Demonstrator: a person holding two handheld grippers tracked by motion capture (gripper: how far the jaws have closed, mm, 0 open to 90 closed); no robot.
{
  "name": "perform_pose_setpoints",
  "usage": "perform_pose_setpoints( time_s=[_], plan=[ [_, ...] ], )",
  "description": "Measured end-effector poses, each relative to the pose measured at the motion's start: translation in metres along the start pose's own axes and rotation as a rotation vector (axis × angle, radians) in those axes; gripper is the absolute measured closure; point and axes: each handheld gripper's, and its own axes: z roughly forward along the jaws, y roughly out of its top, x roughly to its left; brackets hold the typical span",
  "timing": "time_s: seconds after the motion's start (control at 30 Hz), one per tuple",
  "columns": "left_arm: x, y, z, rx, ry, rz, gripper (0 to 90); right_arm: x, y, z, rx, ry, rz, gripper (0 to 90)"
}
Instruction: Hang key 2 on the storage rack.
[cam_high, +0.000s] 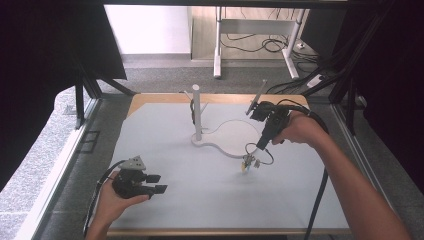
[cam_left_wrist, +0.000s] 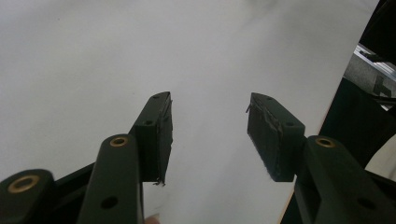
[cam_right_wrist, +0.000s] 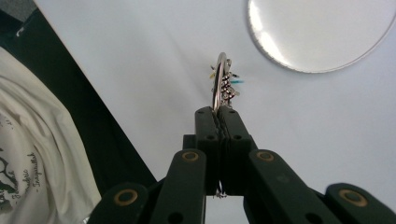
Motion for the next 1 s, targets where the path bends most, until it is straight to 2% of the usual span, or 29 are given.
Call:
perform_pose_setpoints(
  time_s=[0.33, 0.4, 1.0],
  plan=[
    [0.0, -0.001, -0.001, -0.005, -0.003, 0.0, 50.4, -0.011, 0.01, -0.016, -0.019, -0.015, 0.022, 88.2],
    [0.0, -0.002, -0.002, -0.002, -0.003, 0.0, 50.4, -0.016, 0.015, -0.019, -0.025, -0.022, 0.043, 88.2],
    [-0.007, -0.008, -0.006, -0.007, 0.003, -0.009, 50.5, -0.038, 0.044, -0.03, -0.036, -0.046, 0.082, 88.2]
  ],
)
